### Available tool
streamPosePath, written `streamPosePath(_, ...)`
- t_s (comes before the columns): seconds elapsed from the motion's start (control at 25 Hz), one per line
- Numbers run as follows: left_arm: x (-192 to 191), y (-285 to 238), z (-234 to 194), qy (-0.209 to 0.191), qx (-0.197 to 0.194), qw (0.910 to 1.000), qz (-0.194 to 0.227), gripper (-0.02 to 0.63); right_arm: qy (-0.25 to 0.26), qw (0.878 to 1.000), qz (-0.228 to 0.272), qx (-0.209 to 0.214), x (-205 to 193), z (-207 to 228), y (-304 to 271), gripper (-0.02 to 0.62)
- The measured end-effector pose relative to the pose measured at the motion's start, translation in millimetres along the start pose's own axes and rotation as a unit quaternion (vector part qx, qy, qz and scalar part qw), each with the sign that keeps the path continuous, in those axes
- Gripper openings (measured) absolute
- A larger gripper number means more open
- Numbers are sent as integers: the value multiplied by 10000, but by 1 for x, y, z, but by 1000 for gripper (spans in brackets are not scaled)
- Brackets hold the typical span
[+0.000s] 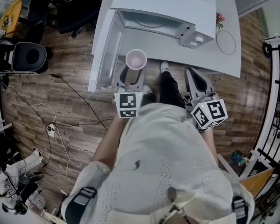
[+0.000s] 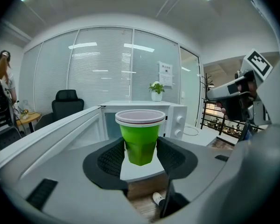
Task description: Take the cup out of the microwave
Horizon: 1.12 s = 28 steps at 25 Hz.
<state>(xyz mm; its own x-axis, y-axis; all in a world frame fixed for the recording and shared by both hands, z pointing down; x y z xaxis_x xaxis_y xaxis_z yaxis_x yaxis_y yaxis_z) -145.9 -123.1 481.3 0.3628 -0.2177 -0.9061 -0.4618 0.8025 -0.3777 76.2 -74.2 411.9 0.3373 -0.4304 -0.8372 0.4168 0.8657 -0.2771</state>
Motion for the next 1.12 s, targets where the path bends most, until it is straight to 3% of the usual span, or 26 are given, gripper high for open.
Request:
streamPosePath(0.44, 25, 18, -5, -30, 144, 9997, 202, 238, 117, 9997, 232, -4, 12, -4, 10, 9)
streamPosePath(1.12, 88, 42, -16, -70, 54, 9981, 613, 239, 505, 9952, 797, 272, 71, -16, 27, 9)
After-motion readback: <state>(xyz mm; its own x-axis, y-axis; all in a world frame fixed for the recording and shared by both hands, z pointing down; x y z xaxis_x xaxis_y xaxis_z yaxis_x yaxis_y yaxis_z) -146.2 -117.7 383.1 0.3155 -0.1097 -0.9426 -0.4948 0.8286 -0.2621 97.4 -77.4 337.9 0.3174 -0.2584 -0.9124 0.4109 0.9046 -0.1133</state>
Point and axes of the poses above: the fingertips, and each gripper's own axes: y backward along the fingers, z to its right, x out of its top, the point moved 6 cm from there along y, backward along the fingers, and after that the axes turned 12 degrees about -y, right-handed, at the moved point
